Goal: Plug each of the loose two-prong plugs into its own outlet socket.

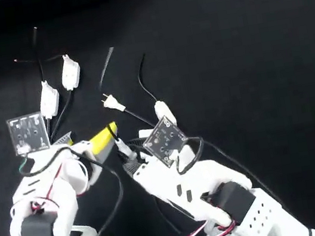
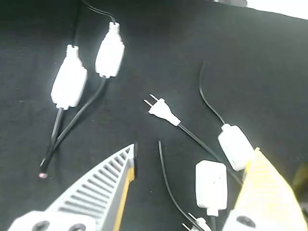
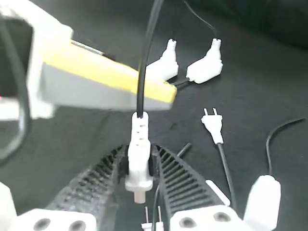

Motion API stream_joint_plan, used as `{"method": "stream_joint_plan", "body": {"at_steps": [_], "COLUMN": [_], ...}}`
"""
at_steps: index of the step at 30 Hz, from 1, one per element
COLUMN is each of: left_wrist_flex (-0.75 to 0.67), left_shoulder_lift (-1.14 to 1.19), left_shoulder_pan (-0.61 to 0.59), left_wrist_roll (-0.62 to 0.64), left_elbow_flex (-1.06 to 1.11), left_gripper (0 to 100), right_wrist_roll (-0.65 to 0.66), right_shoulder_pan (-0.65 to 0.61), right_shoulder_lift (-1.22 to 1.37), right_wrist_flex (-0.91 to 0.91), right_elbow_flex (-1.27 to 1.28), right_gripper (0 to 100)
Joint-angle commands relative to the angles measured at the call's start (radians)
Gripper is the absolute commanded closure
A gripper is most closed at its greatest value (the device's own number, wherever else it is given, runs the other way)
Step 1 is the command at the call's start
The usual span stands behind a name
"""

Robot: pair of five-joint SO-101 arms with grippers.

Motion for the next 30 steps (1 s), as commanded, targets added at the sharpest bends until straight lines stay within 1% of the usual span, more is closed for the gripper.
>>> {"method": "stream_joint_plan", "body": {"at_steps": [1, 3, 6, 9, 12, 15, 17, 20, 23, 26, 30], "left_wrist_flex": [0.015, 0.043, 0.089, 0.11, 0.114, 0.109, 0.109, 0.094, 0.068, 0.032, -0.008], "left_shoulder_lift": [-0.087, -0.138, -0.216, -0.278, -0.308, -0.308, -0.308, -0.302, -0.25, -0.127, 0.1], "left_shoulder_pan": [0.051, 0.076, 0.131, 0.171, 0.189, 0.179, 0.147, 0.067, 0.004, -0.013, -0.008], "left_wrist_roll": [0.0, -0.008, -0.083, -0.129, -0.164, -0.169, -0.169, -0.17, -0.173, -0.175, -0.176], "left_elbow_flex": [0.008, 0.007, 0.018, 0.05, 0.077, 0.081, 0.073, 0.076, 0.082, 0.071, 0.018], "left_gripper": [65, 65, 65, 65, 65, 65, 65, 65, 65, 65, 64], "right_wrist_roll": [-0.011, -0.011, -0.011, -0.011, -0.011, -0.011, -0.02, -0.089, -0.11, -0.115, -0.114], "right_shoulder_pan": [-0.023, -0.02, -0.018, -0.018, -0.018, -0.008, 0.035, 0.138, 0.232, 0.33, 0.448], "right_shoulder_lift": [-0.013, -0.012, -0.012, -0.012, -0.012, -0.015, -0.018, -0.016, -0.013, -0.013, -0.012], "right_wrist_flex": [-0.021, -0.021, -0.02, -0.025, -0.025, -0.017, -0.017, -0.015, -0.015, -0.015, -0.015], "right_elbow_flex": [-0.004, -0.004, -0.002, 0.008, 0.018, 0.019, 0.013, 0.01, 0.013, 0.013, 0.018], "right_gripper": [98.7, 98.7, 98.7, 98.7, 98.7, 98.7, 98.7, 98.7, 98.7, 98.7, 98.7]}}
